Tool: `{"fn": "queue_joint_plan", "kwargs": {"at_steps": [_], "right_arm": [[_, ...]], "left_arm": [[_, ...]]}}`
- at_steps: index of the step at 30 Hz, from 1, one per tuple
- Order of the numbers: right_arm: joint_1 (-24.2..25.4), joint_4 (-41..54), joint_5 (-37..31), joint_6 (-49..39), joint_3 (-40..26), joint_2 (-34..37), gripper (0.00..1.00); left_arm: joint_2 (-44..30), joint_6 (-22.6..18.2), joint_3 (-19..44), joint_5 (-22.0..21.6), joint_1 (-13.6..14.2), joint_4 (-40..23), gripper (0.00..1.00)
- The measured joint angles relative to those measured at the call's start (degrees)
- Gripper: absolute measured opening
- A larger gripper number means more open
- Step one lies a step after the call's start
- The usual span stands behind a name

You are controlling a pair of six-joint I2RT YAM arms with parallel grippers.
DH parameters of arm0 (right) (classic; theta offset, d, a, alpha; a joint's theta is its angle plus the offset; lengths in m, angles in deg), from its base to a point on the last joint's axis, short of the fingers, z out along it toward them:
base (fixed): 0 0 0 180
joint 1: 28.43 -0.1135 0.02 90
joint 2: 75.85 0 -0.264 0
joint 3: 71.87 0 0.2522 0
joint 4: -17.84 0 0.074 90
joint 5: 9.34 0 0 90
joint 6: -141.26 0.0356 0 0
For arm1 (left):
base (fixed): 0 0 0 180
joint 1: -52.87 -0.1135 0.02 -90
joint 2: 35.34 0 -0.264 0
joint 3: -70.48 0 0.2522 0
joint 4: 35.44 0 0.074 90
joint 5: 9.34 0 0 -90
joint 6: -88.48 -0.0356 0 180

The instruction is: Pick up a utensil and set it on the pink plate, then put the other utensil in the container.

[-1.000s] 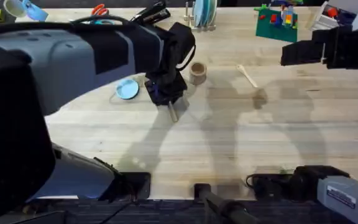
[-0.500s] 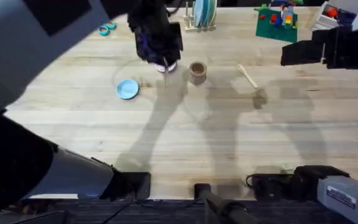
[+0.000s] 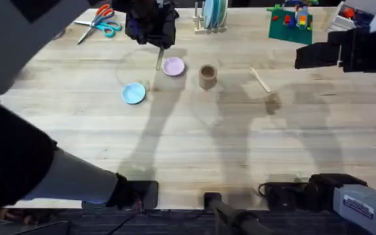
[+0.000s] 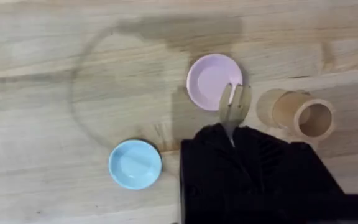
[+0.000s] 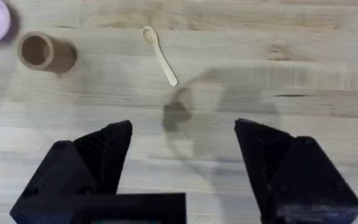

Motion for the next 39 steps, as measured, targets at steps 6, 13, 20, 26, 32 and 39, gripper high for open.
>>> {"fn": "queue_joint_plan", "kwargs": {"at_steps": [6,13,20,26,32,39], "right_arm": [[0.0,0.0,0.0,0.0,0.0,0.0,0.994],[0.0,0.0,0.0,0.0,0.0,0.0,0.994],[0.0,0.0,0.0,0.0,0.0,0.0,0.995],[0.0,0.0,0.0,0.0,0.0,0.0,0.995],[0.0,0.0,0.0,0.0,0.0,0.0,0.995],[0.0,0.0,0.0,0.0,0.0,0.0,0.995]], "left_arm": [[-3.8,-2.6,0.1,0.1,0.0,0.2,0.041],[-11.6,-4.0,3.8,0.1,0.0,1.0,0.041],[-15.8,-4.7,6.3,0.3,0.0,1.9,0.041],[-19.0,-4.9,6.3,0.5,0.0,2.5,0.041],[-19.8,-4.9,6.3,0.5,0.0,4.3,0.041],[-19.8,-4.9,6.3,0.5,0.0,4.1,0.041]]}}
